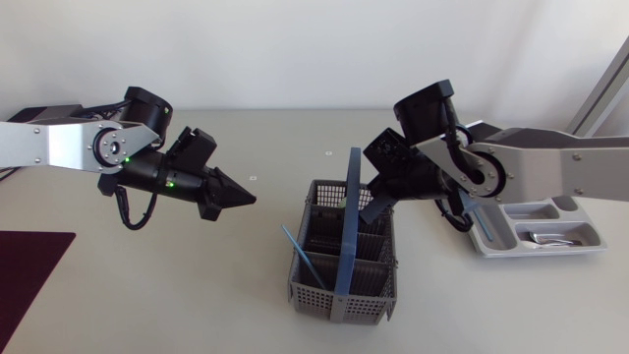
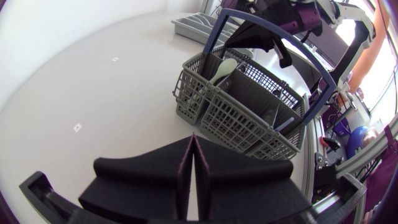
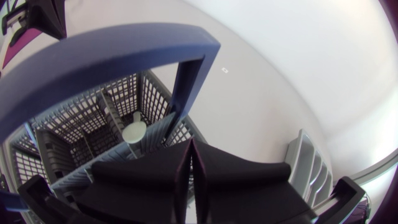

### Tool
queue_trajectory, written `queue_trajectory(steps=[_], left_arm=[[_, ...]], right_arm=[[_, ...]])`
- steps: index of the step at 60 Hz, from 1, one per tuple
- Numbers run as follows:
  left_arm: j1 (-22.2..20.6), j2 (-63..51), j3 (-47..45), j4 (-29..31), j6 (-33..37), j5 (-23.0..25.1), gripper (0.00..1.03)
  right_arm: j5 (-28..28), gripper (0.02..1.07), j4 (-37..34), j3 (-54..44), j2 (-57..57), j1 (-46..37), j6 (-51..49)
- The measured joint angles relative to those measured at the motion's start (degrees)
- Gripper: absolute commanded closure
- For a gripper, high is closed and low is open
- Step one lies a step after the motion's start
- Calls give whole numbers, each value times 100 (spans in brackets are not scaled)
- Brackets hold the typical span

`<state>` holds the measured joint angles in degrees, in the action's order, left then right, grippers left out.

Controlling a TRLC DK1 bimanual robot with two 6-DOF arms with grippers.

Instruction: Sort the cutlery from the basket into the organizer compartments.

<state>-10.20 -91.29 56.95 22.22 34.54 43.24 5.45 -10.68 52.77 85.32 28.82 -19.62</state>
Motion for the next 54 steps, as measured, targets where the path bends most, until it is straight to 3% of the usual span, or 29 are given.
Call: queue_trajectory(steps=[16, 29, 42, 54], left_arm=[[-11, -35, 48, -17, -7, 0, 100], [-101, -382, 568, -243, -262, 0, 100], [-205, -804, 938, -485, -516, 0, 100], [-286, -1158, 1248, -940, -957, -61, 100]], right_arm=[[-118, 101, -402, -459, -1054, -81, -146], [-1021, 101, -1589, -566, -2100, -348, -142], [-2461, 101, -2822, -756, -2887, -461, -146], [-2837, 101, -3342, -1113, -3134, -109, -166]])
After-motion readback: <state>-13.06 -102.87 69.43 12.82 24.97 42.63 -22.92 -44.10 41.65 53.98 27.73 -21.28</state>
